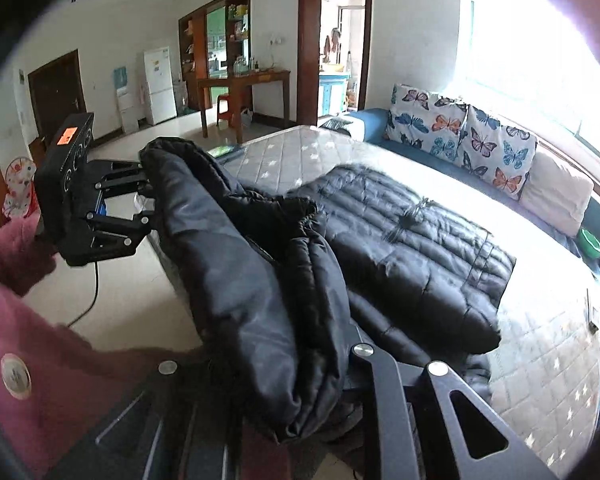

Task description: Fold large clothes

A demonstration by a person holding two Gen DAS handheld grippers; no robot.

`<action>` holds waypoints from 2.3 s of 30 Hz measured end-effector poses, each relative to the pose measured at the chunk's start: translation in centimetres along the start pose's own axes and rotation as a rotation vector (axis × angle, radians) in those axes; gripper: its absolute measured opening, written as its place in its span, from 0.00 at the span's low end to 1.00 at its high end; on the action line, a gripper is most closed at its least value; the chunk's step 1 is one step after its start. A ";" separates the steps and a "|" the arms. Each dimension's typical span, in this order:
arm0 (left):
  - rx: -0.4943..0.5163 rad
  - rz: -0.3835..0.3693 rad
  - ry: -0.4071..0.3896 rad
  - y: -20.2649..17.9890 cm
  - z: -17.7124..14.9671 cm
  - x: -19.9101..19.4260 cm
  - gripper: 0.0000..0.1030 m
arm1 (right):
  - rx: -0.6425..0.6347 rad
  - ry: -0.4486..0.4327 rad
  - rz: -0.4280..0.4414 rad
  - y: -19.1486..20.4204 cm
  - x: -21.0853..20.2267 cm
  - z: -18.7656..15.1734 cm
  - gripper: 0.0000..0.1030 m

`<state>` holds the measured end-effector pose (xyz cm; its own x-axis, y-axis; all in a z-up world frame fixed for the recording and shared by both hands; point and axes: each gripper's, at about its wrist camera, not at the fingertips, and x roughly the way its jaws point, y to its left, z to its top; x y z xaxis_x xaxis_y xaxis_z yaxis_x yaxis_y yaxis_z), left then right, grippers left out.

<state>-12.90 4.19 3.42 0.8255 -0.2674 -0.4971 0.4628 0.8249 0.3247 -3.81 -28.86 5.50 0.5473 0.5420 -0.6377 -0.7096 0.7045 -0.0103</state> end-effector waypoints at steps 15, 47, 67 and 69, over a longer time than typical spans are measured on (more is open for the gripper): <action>-0.049 0.096 0.127 10.8 16.2 21.8 0.26 | 0.176 -0.021 -0.075 -16.6 12.2 12.6 0.18; -0.164 0.047 0.443 15.0 8.1 51.7 0.44 | 0.674 0.077 0.037 -31.2 29.0 4.2 0.40; -0.213 0.118 0.473 15.8 8.3 51.9 0.78 | 0.572 0.122 -0.085 -29.5 28.2 6.9 0.50; -0.213 0.123 0.475 15.8 8.2 52.0 0.79 | 0.536 0.117 -0.100 -28.7 27.4 7.4 0.50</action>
<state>39.95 -0.82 -10.67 0.6094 0.0520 -0.7911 0.2553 0.9318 0.2579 34.81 -30.85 -5.93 0.5256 0.4273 -0.7357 -0.3146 0.9010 0.2985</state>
